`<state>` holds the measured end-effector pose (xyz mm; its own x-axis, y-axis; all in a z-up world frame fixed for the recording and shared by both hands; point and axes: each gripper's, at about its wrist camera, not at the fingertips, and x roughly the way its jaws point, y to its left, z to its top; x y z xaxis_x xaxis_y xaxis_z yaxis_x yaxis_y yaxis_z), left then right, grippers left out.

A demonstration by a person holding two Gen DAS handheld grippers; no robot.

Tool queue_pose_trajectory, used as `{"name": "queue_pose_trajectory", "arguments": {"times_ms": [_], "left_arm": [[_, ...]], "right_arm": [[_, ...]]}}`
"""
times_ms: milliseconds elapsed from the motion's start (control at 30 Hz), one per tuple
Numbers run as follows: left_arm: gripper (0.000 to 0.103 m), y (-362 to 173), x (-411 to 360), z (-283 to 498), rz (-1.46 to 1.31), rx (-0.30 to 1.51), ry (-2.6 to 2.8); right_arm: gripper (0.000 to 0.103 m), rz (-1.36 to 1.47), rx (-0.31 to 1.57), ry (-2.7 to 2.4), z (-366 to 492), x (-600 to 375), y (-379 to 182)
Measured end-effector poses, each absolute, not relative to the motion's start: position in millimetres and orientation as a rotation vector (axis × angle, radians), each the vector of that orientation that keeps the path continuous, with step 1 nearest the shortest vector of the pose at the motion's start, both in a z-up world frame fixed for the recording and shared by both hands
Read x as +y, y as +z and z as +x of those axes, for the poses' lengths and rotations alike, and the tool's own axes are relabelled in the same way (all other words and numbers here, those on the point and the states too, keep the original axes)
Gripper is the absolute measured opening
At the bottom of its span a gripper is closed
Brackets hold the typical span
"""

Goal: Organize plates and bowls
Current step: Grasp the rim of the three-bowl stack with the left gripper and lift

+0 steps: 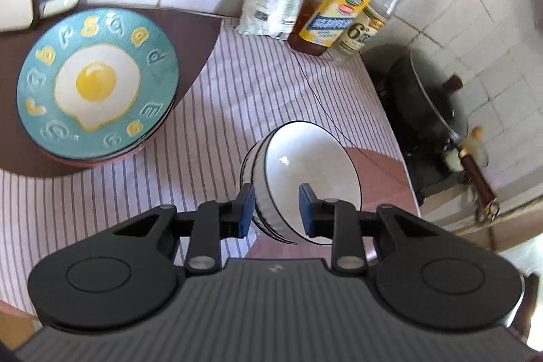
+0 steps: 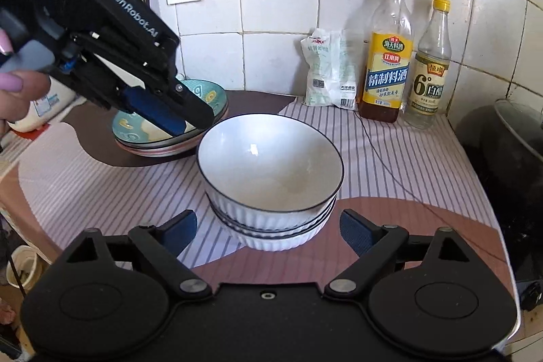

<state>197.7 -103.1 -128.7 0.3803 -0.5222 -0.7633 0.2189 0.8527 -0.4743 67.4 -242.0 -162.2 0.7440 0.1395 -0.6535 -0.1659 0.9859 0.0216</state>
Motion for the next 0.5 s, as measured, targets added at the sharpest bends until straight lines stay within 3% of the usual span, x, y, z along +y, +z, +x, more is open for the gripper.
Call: {"name": "queue_pose_trajectory", "arguments": {"times_ms": [33, 167, 500], "left_arm": [[0.028, -132, -99, 198, -0.344, 1.080, -0.480], [0.056, -146, -83, 201, -0.452, 1.085, -0.454], [0.059, -198, -71, 222, -0.647, 1.156, -0.521]], "right_arm": [[0.094, -0.030, 0.708, 0.173, 66, -243, -164], [0.094, 0.006, 0.709, 0.197, 63, -244, -181], [0.095, 0.003, 0.705, 0.174, 94, -241, -242]]}}
